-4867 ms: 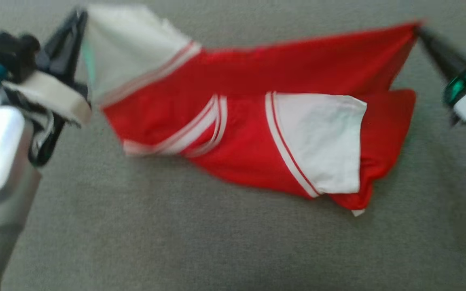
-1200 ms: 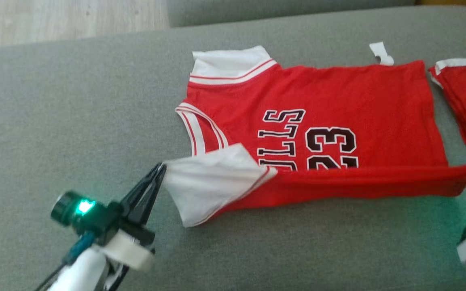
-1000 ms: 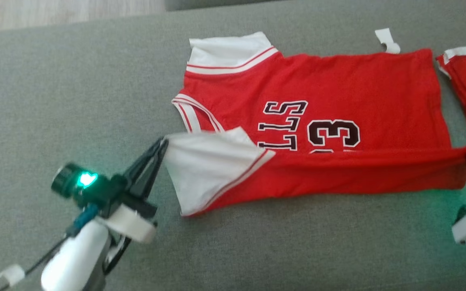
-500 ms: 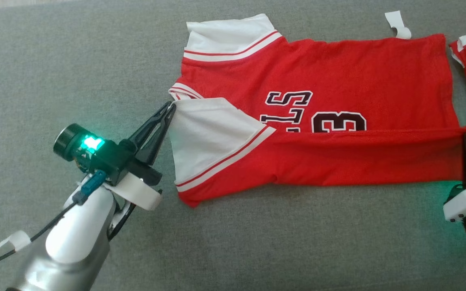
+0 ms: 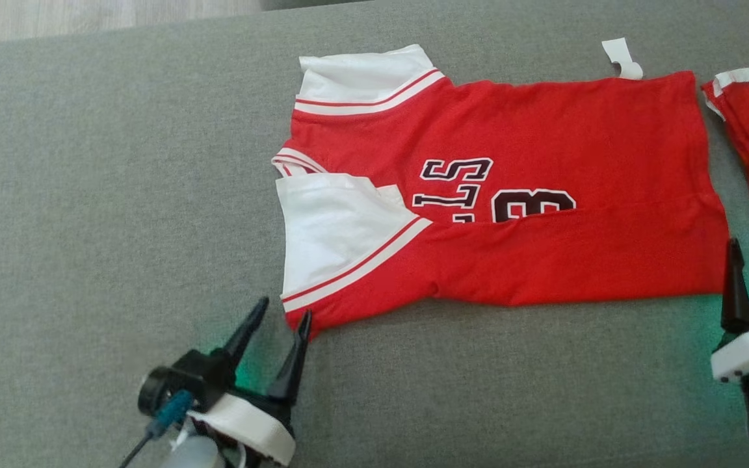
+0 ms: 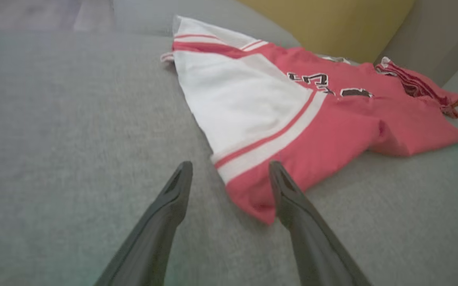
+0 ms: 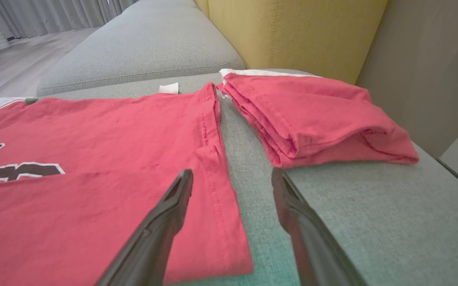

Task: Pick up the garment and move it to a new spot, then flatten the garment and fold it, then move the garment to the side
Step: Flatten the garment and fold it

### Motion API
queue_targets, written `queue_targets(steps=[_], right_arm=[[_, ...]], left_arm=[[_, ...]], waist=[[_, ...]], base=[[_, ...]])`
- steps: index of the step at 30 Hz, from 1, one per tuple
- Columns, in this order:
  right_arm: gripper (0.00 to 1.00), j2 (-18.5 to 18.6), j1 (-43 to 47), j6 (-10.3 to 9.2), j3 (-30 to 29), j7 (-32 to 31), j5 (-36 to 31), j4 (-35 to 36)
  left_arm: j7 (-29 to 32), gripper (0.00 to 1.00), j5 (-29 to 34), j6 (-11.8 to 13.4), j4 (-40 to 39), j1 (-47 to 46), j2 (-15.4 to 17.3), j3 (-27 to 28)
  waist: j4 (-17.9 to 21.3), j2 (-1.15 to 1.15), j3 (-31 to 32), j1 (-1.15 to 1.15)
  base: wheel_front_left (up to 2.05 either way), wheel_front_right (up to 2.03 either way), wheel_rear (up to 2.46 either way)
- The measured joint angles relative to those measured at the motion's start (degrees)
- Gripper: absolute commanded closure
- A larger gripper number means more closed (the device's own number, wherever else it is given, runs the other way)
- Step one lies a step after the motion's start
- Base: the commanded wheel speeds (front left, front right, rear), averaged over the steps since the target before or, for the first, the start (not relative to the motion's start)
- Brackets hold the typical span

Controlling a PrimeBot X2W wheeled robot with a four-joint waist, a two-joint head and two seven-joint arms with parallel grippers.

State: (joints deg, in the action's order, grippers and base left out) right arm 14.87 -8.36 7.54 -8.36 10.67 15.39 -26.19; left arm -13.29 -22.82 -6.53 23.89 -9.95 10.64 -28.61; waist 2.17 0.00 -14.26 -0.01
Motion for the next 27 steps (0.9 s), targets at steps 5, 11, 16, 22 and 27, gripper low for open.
queue_targets(steps=[5,11,16,22,27], right_arm=[[0.00,-0.30,0.43,0.00,-0.25,-0.02,-0.29,0.12],[0.00,-0.35,0.42,0.00,-0.24,-0.48,-0.34,0.57],[0.00,-0.35,0.57,0.00,-0.12,-2.01,-0.34,-0.08],[0.00,-0.32,1.81,0.00,-0.56,-5.79,-0.33,-1.93],[0.00,-0.18,1.67,0.00,-0.16,-9.84,0.96,-3.83]], left_arm=[[3.35,0.00,-0.55,0.07,2.00,-0.30,-0.44,-0.94],[5.77,1.00,-1.40,-0.10,3.14,-2.54,0.00,-3.42],[6.67,1.00,-2.53,-0.59,3.76,-3.21,0.85,-6.37],[6.67,1.00,-4.01,-0.65,3.44,-2.41,2.44,-7.93],[6.67,1.00,-4.01,-1.03,2.35,-2.32,3.83,-8.43]], waist=[[0.17,0.00,-0.02,0.00],[0.67,0.00,0.12,0.00],[0.61,0.00,1.20,0.01],[-0.15,0.00,2.35,0.01],[-0.90,0.00,2.68,0.01]], base=[[0.00,0.00,0.00],[0.00,0.00,0.00],[0.00,0.00,0.00],[0.00,0.00,0.00],[0.00,0.00,0.00]])
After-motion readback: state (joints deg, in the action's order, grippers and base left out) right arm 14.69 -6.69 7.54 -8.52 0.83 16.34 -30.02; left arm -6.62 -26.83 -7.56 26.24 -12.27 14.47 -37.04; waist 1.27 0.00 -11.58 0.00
